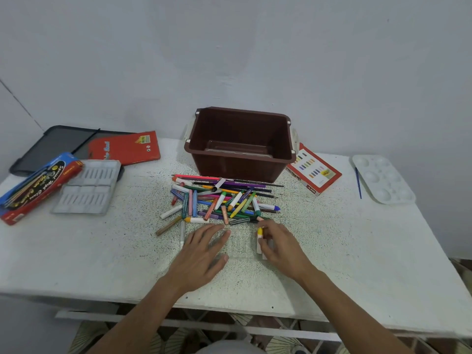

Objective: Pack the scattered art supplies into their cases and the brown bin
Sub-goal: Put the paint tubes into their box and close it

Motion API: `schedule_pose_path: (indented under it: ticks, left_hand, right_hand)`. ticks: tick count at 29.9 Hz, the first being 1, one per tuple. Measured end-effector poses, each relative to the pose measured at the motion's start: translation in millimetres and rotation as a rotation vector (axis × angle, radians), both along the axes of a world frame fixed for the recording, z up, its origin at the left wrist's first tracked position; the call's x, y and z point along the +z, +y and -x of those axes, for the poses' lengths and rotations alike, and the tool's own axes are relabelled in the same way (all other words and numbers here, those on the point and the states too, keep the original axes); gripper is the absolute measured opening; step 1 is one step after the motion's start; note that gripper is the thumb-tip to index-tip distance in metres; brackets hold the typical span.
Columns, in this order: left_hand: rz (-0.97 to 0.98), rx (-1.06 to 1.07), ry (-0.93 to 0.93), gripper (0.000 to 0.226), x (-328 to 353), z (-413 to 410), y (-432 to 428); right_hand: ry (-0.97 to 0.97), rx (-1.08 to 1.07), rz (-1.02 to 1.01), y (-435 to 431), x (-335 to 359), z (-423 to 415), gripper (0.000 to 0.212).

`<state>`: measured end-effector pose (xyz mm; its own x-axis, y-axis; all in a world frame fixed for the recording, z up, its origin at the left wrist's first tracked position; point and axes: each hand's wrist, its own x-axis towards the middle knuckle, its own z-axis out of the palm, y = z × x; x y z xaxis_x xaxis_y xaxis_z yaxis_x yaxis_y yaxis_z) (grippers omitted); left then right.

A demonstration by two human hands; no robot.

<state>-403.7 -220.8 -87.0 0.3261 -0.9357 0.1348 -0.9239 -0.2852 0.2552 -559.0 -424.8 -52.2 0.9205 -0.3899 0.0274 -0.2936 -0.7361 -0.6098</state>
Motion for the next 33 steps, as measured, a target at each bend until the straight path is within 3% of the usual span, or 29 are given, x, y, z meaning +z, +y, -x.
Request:
schedule_pose_path:
  ticks: [14,22,28,33]
  left_hand:
    - [-0.003,0.005,-0.007,0.058,1,0,0]
    - [-0.007,0.010,-0.012,0.058,2,1,-1]
    - [0.000,0.008,-0.004,0.058,1,1,0]
    - [0.017,0.002,0.000,0.056,2,1,0]
  right_hand:
    - [-0.064,-0.007,0.182,-3,-13,4,0.036]
    - [-0.056,0.052,0.395,2,-15,9,0.035]
    - [-0.094,0.015,0.304,2,-7,6,0.035]
    - [-0.119,-0.127,0.269,-17,-1,-10,0.022]
